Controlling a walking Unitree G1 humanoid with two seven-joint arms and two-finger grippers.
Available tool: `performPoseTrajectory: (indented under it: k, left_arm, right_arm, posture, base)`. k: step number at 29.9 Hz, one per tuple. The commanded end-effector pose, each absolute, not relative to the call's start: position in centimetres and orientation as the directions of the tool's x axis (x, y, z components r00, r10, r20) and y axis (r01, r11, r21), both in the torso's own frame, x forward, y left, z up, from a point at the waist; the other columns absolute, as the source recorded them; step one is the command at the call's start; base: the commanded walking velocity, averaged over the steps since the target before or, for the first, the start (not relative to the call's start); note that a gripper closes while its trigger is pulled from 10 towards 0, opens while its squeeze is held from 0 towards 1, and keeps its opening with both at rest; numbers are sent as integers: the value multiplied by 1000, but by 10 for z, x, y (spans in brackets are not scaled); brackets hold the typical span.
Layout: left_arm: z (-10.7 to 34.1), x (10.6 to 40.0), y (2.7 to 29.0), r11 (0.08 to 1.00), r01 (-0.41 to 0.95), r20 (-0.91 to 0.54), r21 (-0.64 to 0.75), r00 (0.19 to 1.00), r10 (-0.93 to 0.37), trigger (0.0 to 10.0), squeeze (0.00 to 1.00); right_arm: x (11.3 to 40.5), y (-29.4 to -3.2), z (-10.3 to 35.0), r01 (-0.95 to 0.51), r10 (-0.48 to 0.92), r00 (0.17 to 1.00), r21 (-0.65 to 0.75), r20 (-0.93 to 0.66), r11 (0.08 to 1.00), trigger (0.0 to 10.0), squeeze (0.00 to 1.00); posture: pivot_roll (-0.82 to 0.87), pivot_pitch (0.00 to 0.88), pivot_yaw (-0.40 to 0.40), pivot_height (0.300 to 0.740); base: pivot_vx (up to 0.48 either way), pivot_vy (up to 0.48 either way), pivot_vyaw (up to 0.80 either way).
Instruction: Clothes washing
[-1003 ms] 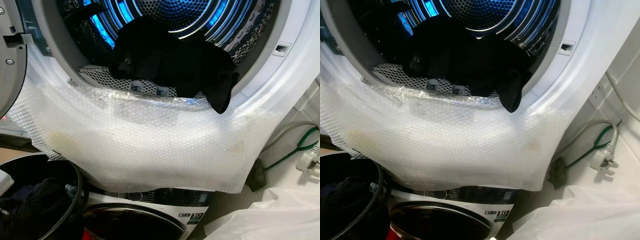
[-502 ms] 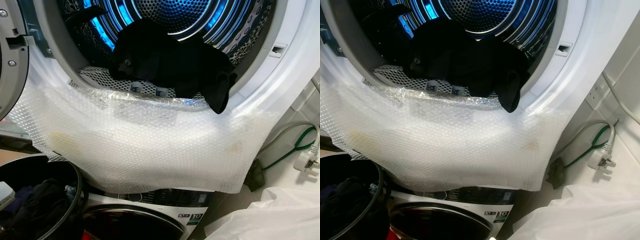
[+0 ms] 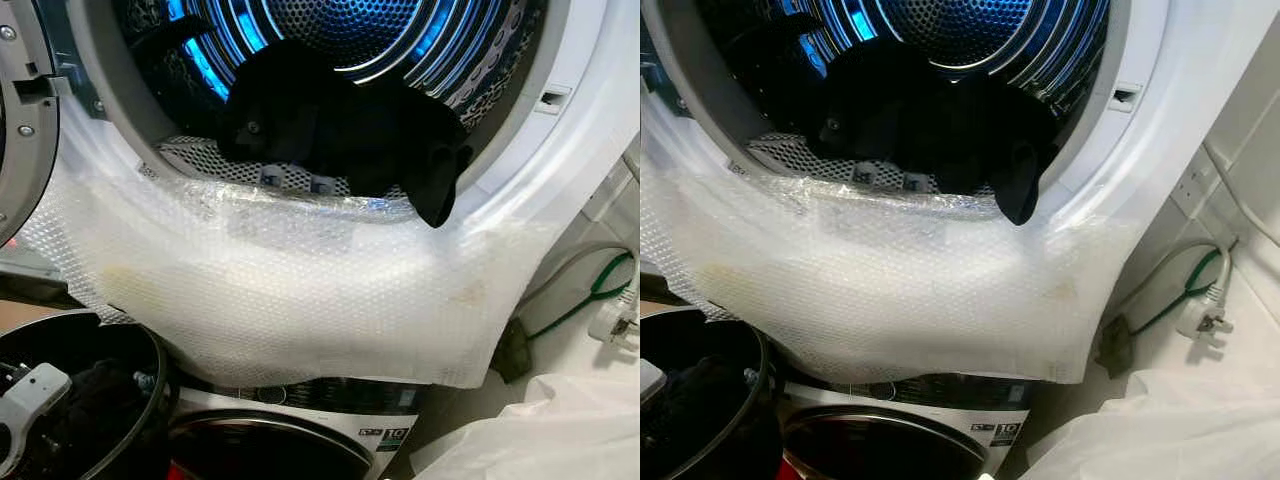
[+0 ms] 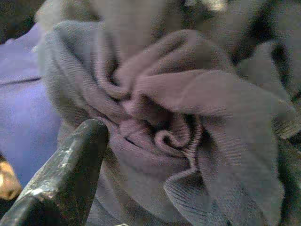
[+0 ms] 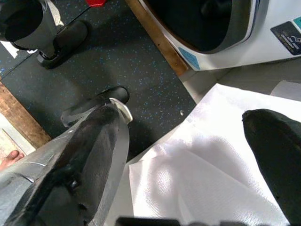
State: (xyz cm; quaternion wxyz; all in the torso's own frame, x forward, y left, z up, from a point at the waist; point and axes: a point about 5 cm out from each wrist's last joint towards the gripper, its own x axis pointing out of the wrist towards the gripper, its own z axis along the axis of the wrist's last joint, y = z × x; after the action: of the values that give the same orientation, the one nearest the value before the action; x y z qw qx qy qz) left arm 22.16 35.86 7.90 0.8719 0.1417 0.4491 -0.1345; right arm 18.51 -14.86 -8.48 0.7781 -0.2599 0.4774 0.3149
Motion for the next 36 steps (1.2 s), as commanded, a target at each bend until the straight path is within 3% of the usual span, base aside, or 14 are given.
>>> performPoseTrajectory:
  k: [1, 12, 30, 31, 32, 33, 36]
  left_arm:
    - [74, 223, 362, 928, 331, -828, 170, 559, -48, 10000, 0]
    - [48, 230, 356, 968, 169, -819, 184, 571, 56, 10000, 0]
    - [20, 248, 325, 997, 27, -799, 79, 599, 47, 9922, 0]
    - [20, 248, 325, 997, 17, -798, 70, 601, 45, 7647, 0]
    - [20, 248, 325, 998, 11, -798, 61, 601, 42, 3255, 0]
    - [19, 249, 324, 999, 4, -799, 50, 601, 37, 157, 0]
    - [18, 249, 322, 1000, -2, -802, 14, 597, 12, 0, 0]
  right_arm:
    - [186, -154, -85, -719, 228, 349, -103, -909, 688, 10000, 0]
    - [186, -155, -84, -722, 226, 349, -107, -909, 683, 10000, 0]
    - [185, -159, -84, -725, 220, 349, -113, -911, 680, 10000, 0]
    - [185, -159, -84, -724, 219, 349, -113, -911, 681, 10000, 0]
    - [185, -160, -84, -724, 219, 349, -114, -911, 681, 10000, 0]
    - [185, -160, -84, -724, 217, 349, -115, -912, 681, 10000, 0]
    - [185, -162, -84, -722, 214, 349, -116, -913, 682, 10000, 0]
  posture:
    - [195, 0, -101, 740]
    - [189, 0, -108, 740]
    - [161, 0, -125, 740]
    - [158, 0, -125, 740]
    - [158, 0, -126, 740]
    - [157, 0, -127, 740]
    - [155, 0, -129, 740]
  base:
    - [0, 0, 0]
    - [0, 0, 0]
    - [0, 0, 0]
    - [0, 0, 0]
    - [0, 0, 0]
    - [0, 0, 0]
    - [0, 0, 0]
